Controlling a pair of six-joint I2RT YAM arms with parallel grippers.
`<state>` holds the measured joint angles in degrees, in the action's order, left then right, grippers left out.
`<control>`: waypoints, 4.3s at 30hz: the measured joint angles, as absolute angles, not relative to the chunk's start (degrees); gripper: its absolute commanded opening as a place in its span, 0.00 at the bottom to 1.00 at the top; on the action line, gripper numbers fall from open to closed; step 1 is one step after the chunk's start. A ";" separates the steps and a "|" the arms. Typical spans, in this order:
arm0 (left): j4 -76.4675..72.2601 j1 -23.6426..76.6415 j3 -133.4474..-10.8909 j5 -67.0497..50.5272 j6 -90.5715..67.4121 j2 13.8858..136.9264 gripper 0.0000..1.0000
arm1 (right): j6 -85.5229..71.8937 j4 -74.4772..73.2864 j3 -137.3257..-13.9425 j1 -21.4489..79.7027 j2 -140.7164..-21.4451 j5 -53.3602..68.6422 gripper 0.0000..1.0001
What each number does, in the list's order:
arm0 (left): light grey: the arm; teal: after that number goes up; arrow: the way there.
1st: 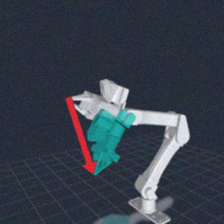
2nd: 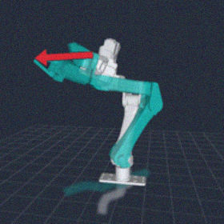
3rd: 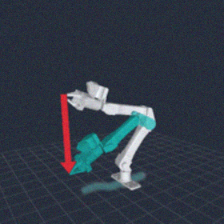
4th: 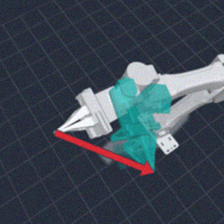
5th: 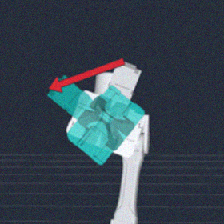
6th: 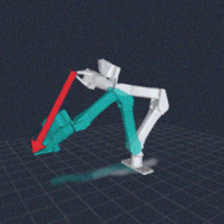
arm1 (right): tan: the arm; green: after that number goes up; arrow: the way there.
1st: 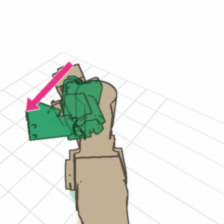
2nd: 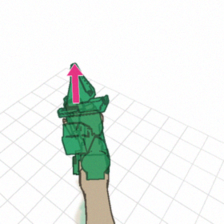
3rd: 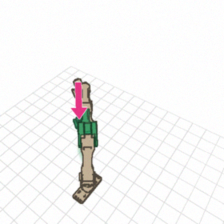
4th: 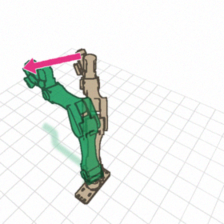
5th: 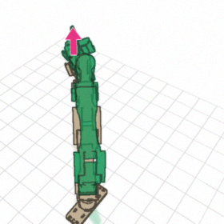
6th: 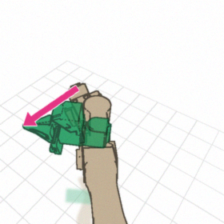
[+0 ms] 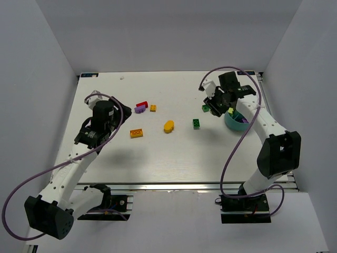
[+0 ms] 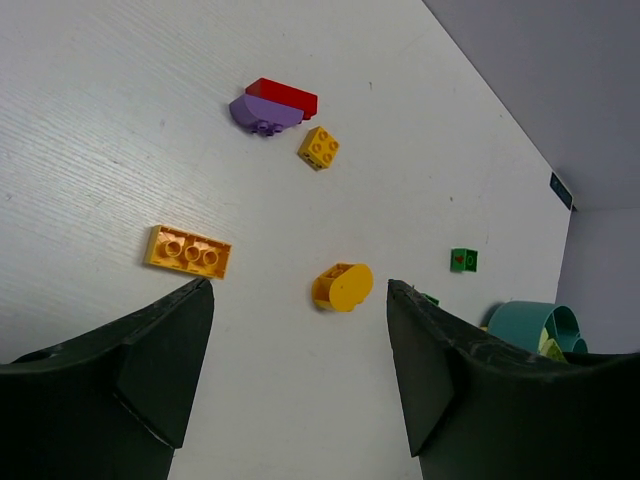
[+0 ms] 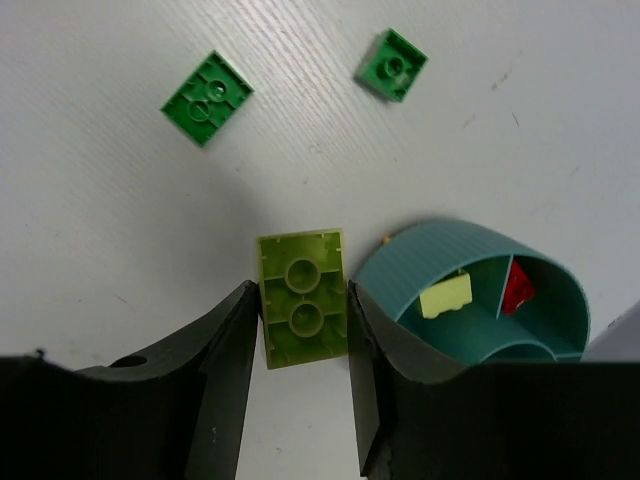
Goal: Sort the legos into containers by color
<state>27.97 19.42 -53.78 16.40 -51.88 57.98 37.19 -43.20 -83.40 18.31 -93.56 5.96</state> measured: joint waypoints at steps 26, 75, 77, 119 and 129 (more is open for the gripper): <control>23.24 16.78 -50.48 13.45 -52.60 58.43 0.79 | 17.91 -35.90 -79.26 14.61 -93.47 -21.15 0.00; 22.68 13.65 -49.32 11.03 -51.46 59.42 0.30 | 24.93 -33.12 -83.24 14.57 -96.75 -8.54 0.89; 22.94 12.67 -49.34 10.37 -50.81 59.42 0.07 | 30.89 -33.50 -83.00 14.57 -93.60 1.26 0.89; 28.88 6.26 -45.30 5.19 -47.72 59.81 0.80 | -9.96 -24.16 -81.73 27.14 -114.24 -4.95 0.68; 29.10 6.15 -45.17 5.93 -47.64 59.81 0.79 | -8.60 -24.16 -82.39 26.70 -115.83 -3.62 0.17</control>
<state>29.10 6.15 -45.17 5.93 -47.64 59.81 -8.60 -24.16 -82.39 26.70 -115.83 -3.62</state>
